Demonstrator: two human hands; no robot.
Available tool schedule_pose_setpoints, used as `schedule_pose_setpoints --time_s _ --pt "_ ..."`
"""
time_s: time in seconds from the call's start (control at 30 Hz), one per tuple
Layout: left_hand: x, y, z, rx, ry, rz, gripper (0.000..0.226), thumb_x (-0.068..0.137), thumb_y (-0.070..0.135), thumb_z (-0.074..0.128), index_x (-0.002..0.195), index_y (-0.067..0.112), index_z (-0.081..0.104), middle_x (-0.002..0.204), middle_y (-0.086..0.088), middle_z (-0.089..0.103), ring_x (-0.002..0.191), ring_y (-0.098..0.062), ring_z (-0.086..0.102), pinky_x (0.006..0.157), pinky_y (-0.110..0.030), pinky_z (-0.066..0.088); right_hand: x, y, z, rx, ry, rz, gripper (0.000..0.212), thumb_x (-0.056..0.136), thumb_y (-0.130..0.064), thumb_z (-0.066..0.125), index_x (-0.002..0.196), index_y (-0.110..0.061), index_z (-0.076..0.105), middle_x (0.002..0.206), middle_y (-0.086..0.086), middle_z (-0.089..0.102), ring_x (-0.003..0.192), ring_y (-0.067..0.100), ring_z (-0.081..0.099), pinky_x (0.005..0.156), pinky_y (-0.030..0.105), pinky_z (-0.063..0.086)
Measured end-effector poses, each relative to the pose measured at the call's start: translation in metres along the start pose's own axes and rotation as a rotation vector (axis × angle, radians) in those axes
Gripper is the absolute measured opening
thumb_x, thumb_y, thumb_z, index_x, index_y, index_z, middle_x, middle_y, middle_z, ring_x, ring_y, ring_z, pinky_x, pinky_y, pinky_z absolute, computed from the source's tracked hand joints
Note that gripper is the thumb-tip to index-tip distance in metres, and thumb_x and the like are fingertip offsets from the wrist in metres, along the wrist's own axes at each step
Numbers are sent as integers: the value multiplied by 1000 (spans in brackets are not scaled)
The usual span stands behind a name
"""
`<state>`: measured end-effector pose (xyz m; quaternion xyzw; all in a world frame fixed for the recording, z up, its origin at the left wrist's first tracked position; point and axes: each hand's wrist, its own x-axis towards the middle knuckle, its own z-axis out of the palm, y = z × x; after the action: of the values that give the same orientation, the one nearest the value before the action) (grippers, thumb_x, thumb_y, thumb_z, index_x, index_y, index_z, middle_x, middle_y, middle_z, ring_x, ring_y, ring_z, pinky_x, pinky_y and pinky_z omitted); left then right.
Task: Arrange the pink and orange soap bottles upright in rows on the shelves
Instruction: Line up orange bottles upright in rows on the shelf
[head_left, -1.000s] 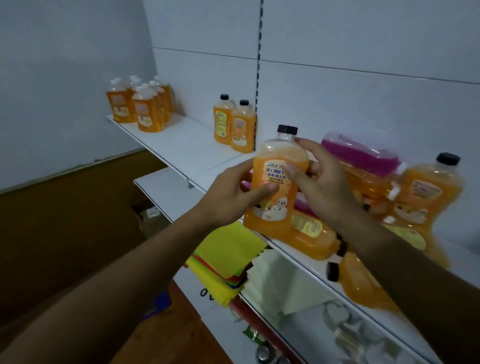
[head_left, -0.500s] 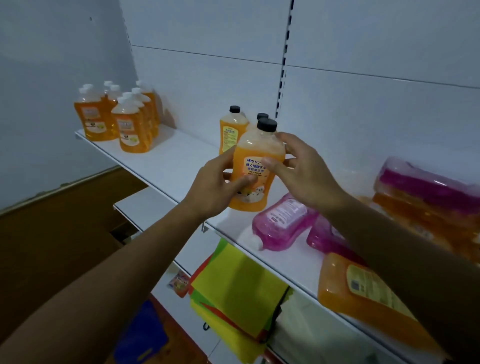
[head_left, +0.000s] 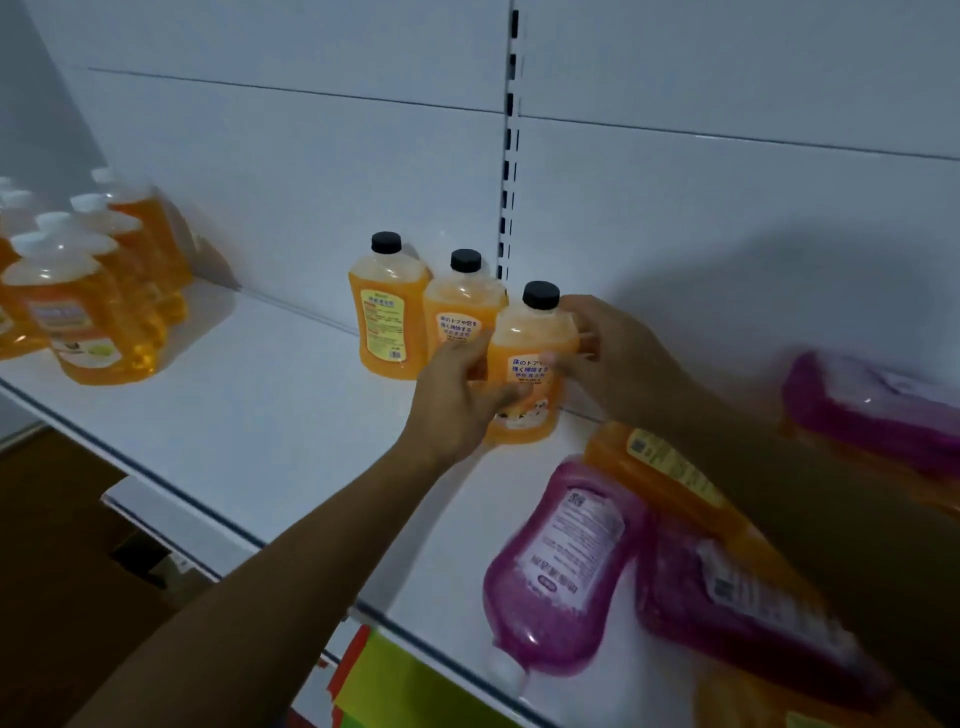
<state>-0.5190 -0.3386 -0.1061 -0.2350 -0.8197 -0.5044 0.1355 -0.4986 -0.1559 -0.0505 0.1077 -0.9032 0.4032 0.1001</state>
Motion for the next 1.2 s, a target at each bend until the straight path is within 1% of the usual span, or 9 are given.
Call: schedule_pose_setpoints --time_s 0.1,0.27,0.4,0.53,0.67,0.73,0.9,1.03,1.2 --pt "12 -13 12 78 -1 23 44 78 44 68 115 20 64 97 4 66 89 -13 61 79 -36 53 2 6 -2 -55 40 14 45 87 -19 68 129 -23 52 113 -4 63 99 13 63 90 34 53" --pt "23 -20 21 114 19 84 37 81 39 70 111 21 61 97 2 62 87 -15 59 75 -34 51 0 9 2 -75 108 69 52 89 -20 67 137 -21 46 123 -1 60 110 14 59 97 38 50" --pt "22 -18 19 45 31 89 46 79 41 75 116 21 56 104 5 63 93 -11 60 78 -33 55 -12 8 15 -149 145 140 76 88 -30 67 151 -26 24 145 0 44 130 16 45 109 42 40" --pt "4 -20 15 27 39 68 63 80 46 71 131 17 46 121 -4 55 104 -21 57 84 -40 54 -41 -3 20 -234 201 174 77 90 -21 65 152 -20 20 147 6 38 131 17 40 103 27 33" --pt "-26 -13 12 -11 -68 64 50 86 26 69 130 17 49 115 1 55 87 -12 61 72 -25 54 -73 -11 19 -370 119 167 58 92 -22 62 145 -18 38 145 4 44 132 18 41 103 24 30" --pt "-38 -7 13 -32 -186 19 47 89 29 67 131 19 50 112 4 57 81 -5 61 67 -14 48 -86 -13 19 -404 63 167 51 92 -25 62 140 -20 46 142 2 48 129 17 45 102 24 32" --pt "-66 9 21 25 -402 -160 53 89 50 58 133 22 49 114 2 61 89 -12 60 72 -23 48 -121 -28 19 -515 -96 48 36 90 -32 52 124 -22 61 127 0 60 117 17 52 98 35 43" --pt "-82 23 11 51 -394 -225 49 91 48 56 132 20 51 108 -1 63 91 -14 61 68 -22 50 -150 -32 19 -674 -156 6 45 88 -21 54 132 -25 55 136 -1 55 123 21 50 101 40 44" --pt "-104 38 0 -83 -421 -339 44 92 42 59 130 20 53 106 -8 65 91 -22 67 73 -37 60 -171 -29 25 -800 -316 22 79 87 -23 64 152 -26 20 159 -2 19 144 23 22 114 42 31"
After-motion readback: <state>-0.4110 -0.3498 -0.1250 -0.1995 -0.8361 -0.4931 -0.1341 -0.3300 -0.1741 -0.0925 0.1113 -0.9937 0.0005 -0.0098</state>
